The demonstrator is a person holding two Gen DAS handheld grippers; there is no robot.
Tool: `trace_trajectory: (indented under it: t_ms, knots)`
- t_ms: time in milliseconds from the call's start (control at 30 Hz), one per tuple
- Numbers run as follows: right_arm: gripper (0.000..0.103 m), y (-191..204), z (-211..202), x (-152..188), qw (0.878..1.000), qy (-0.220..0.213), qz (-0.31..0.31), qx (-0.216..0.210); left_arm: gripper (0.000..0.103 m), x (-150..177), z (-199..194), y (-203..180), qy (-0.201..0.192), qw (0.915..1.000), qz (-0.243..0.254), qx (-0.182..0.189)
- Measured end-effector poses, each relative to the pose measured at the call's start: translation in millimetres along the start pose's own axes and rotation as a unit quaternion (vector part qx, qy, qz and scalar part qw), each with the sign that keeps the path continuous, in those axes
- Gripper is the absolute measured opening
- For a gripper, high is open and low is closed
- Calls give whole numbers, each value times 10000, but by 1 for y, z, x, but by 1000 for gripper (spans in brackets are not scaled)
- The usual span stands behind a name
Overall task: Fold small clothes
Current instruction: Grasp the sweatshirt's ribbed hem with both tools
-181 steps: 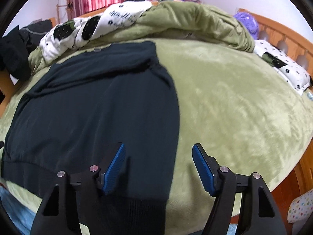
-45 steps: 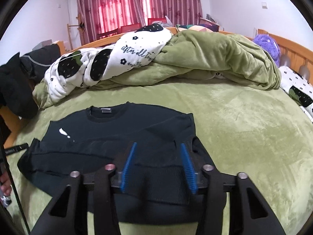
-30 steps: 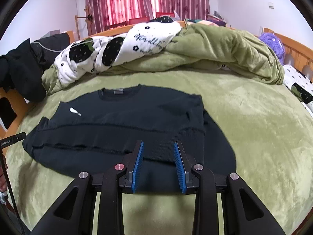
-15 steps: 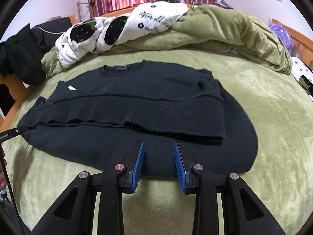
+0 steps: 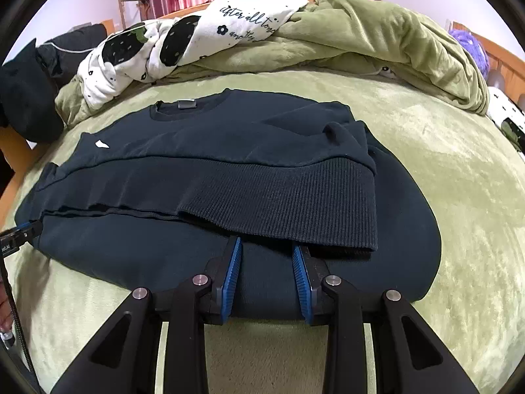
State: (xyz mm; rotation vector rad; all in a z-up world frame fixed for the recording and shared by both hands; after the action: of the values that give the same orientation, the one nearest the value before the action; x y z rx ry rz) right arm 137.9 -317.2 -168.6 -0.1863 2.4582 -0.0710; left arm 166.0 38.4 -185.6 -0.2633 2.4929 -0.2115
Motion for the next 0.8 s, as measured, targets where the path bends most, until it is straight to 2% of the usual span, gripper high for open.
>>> trace_trajectory:
  t_ms: [367,667,800]
  knots:
    - [32,0,4,-3,10000,12,-35,67,61,-1,5,-5,-183,9995,180,-200]
    - [32,-5,15,-12,9998,7,55,199,61,-15,12,-2,-309,9994,-107,-132]
    - [32,-7,20,-22,9996,-31,88,277,61,-24,13,-6,-407,9991,-88,-66]
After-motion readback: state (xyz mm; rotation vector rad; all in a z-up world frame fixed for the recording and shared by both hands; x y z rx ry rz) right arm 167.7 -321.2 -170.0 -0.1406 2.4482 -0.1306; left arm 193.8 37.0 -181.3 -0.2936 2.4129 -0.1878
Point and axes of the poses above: each gripper's, at about its wrist camera, not at the fingertips, and z roughly the way its jaws point, y to its left, x to its underside, the point moved 1 cm from there along z, roughly the way its jaws point, and after that the axes turned 14 degrees about -z, right-handed, at the moved point
